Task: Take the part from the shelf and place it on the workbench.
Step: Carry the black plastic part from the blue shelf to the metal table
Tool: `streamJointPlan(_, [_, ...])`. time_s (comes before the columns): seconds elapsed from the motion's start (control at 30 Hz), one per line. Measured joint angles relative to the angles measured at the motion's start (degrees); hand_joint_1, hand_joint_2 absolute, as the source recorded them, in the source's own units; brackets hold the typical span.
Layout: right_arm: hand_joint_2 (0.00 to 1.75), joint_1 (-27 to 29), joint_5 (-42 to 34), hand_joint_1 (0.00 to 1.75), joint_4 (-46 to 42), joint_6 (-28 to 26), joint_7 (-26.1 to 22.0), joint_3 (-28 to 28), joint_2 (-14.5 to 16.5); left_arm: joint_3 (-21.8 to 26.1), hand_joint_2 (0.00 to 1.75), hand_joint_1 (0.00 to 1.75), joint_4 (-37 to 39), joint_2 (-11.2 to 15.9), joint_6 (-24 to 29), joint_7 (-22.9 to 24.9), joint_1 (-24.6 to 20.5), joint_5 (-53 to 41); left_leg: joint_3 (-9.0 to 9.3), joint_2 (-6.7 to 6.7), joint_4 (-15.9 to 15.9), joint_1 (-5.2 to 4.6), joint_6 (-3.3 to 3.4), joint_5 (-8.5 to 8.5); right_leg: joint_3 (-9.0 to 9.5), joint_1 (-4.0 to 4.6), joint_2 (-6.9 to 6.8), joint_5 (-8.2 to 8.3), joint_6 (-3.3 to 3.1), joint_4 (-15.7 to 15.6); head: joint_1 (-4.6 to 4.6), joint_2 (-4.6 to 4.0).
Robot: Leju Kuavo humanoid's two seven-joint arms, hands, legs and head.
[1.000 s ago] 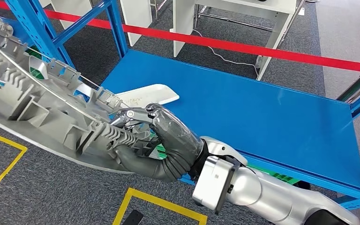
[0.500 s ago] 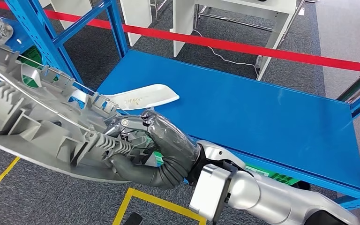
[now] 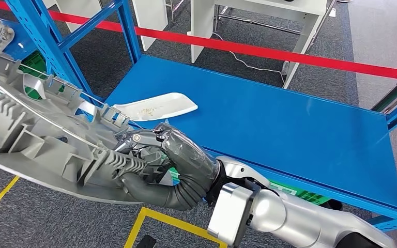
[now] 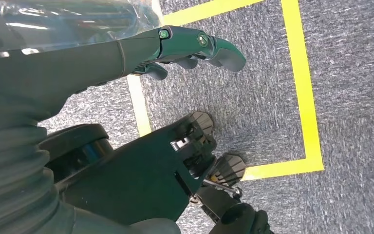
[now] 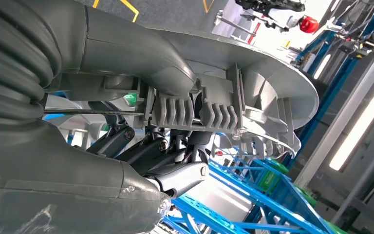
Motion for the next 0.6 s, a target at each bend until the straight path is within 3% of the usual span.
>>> streamJointPlan(0.6, [1.75,0.6,0.0,1.75,0.0,-1.6,1.7,0.0,0.0,0.0,1.75,0.00,0.0,0.0,0.7,0.5,0.1,0.8,0.00,0.00,0.0,0.00,0.00,0.00,0.00,0.00,0.00,0.00,0.00,0.0,0.00,0.00])
